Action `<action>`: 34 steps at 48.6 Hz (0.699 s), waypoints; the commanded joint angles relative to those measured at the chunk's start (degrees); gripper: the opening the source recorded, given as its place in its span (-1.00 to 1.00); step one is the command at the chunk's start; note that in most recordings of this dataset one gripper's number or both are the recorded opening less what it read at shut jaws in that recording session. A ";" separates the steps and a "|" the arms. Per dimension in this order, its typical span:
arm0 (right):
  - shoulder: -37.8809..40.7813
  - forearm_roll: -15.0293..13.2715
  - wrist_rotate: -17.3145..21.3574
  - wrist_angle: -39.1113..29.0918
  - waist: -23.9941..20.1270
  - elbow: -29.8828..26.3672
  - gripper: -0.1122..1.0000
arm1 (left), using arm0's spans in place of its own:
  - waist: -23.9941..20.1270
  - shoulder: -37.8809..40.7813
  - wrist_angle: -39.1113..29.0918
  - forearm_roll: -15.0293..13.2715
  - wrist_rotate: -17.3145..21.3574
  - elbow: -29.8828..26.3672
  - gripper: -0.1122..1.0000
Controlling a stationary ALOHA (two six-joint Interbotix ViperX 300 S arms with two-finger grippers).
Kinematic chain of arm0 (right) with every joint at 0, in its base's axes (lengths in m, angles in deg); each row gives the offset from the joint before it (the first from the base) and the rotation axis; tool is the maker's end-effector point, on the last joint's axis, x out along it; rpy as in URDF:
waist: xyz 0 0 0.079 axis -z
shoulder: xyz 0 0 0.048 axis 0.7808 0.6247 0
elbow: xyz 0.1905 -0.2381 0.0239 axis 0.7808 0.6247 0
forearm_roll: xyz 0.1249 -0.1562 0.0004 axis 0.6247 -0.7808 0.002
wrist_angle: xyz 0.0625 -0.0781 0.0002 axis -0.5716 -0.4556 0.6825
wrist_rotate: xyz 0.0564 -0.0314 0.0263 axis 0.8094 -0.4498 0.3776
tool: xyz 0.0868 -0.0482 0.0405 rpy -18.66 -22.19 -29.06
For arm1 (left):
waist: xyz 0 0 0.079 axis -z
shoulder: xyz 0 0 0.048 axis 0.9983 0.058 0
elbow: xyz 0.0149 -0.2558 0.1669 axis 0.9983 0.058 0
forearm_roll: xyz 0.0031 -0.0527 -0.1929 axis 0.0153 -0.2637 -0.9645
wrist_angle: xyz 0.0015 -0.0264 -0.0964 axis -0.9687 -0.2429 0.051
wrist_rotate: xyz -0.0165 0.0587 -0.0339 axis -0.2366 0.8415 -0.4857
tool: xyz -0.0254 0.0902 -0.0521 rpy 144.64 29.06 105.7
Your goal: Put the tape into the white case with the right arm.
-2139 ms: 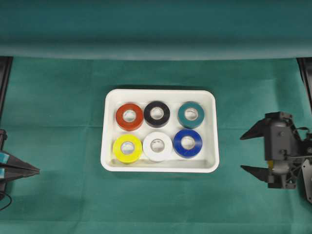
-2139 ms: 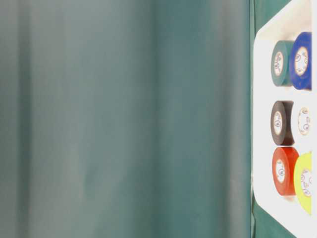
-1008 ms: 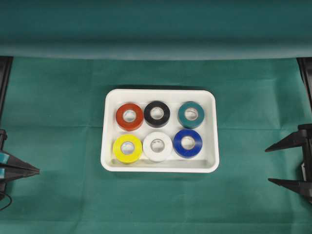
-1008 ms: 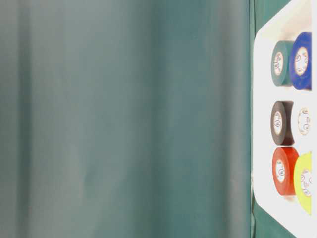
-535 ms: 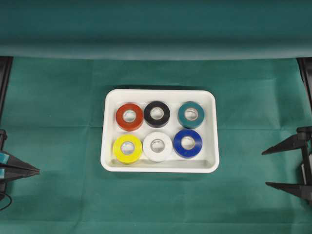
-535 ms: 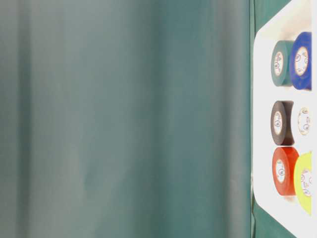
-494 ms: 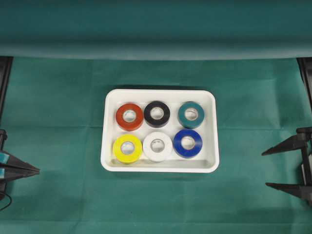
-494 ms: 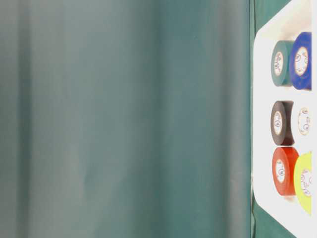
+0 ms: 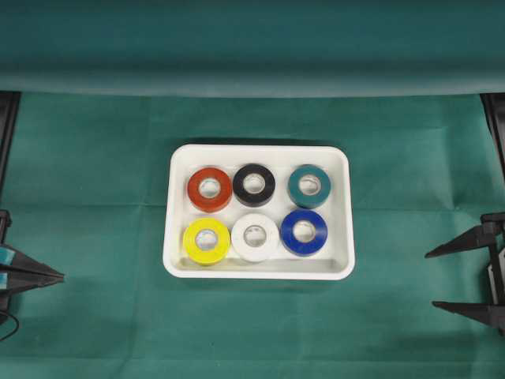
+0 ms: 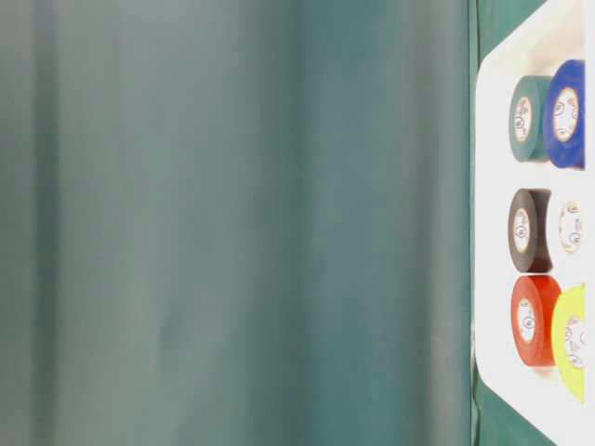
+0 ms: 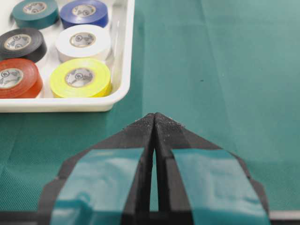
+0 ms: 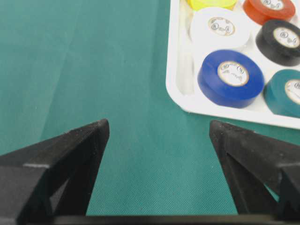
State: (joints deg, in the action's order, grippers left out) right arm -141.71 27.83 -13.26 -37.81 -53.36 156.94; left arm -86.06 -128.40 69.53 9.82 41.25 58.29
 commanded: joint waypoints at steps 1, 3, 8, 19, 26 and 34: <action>0.35 -0.09 0.09 1.41 0.00 -0.18 0.63 | -0.09 0.53 0.62 -0.09 0.09 -0.70 -0.80; 0.35 -0.09 0.09 1.76 -0.09 0.09 0.63 | -0.09 0.53 0.62 -0.09 0.09 -0.70 -0.80; 0.35 -0.09 0.00 2.46 -0.09 0.44 0.63 | 0.00 0.53 0.62 -0.09 0.09 -0.70 -0.80; 0.35 -0.18 0.09 3.60 0.00 1.23 0.63 | 0.00 0.53 0.62 -0.09 0.09 -0.70 -0.80; 0.35 -0.09 0.09 4.48 -0.09 1.67 0.63 | -0.09 0.53 0.62 -0.09 0.09 -0.70 -0.80; 0.35 -0.09 0.09 4.39 0.00 1.67 0.63 | -0.09 0.53 0.62 -0.09 0.09 -0.70 -0.80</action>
State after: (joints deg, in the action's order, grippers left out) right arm -141.71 27.83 -13.26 -34.12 -53.36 159.23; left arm -86.06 -128.31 69.53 9.82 41.25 58.29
